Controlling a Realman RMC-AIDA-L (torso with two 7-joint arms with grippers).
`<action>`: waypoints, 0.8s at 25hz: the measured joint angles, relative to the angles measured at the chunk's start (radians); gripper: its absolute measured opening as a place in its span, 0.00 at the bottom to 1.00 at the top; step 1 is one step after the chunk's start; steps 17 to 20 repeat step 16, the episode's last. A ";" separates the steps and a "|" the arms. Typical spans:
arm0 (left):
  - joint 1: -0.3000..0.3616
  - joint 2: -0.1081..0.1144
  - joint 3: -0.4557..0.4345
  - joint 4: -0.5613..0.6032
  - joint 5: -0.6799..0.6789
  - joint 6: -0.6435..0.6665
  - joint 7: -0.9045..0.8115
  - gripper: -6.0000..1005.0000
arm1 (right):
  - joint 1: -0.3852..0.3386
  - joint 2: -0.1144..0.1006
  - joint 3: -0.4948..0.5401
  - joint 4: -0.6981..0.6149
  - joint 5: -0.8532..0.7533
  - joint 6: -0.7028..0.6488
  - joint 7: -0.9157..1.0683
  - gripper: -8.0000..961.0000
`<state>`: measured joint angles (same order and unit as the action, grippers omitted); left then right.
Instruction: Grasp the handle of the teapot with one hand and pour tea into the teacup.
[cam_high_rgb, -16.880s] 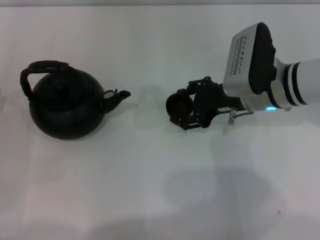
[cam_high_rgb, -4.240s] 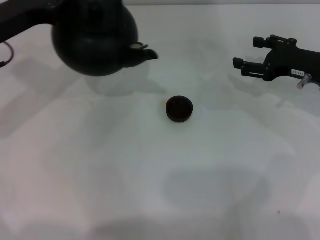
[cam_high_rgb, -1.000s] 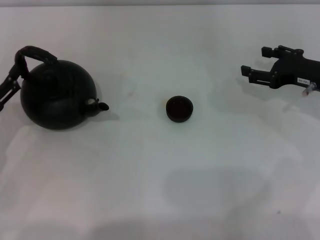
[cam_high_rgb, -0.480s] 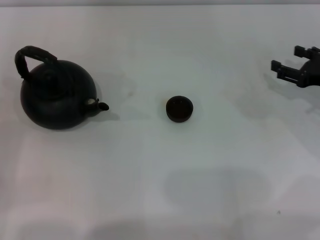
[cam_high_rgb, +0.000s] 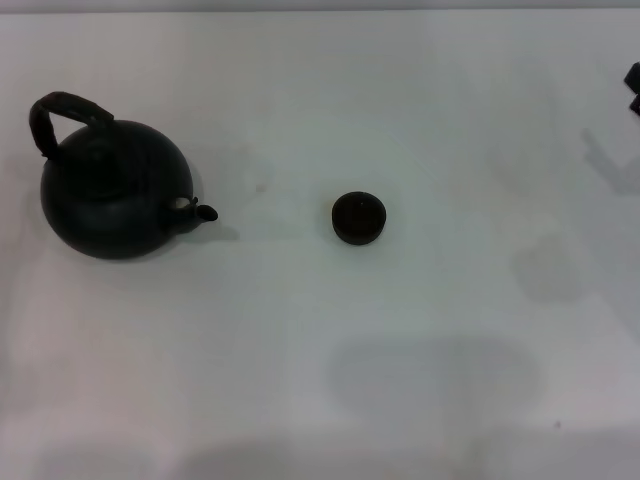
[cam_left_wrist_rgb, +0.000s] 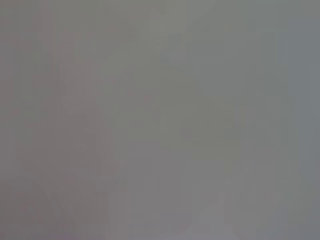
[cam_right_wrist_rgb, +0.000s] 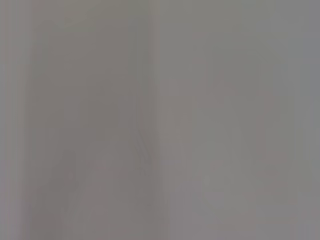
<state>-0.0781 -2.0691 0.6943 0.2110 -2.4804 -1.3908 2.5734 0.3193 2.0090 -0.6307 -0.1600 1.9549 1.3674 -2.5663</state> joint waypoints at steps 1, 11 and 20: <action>0.001 0.000 0.001 0.000 0.001 -0.003 -0.001 0.86 | -0.001 0.000 0.012 0.007 0.002 0.010 -0.004 0.88; 0.020 0.000 -0.005 0.001 0.076 0.001 -0.012 0.86 | -0.005 0.001 0.022 0.014 0.008 0.040 -0.011 0.88; 0.024 -0.007 -0.007 -0.021 0.075 0.001 0.062 0.86 | 0.000 0.003 0.023 0.014 0.045 0.038 -0.013 0.88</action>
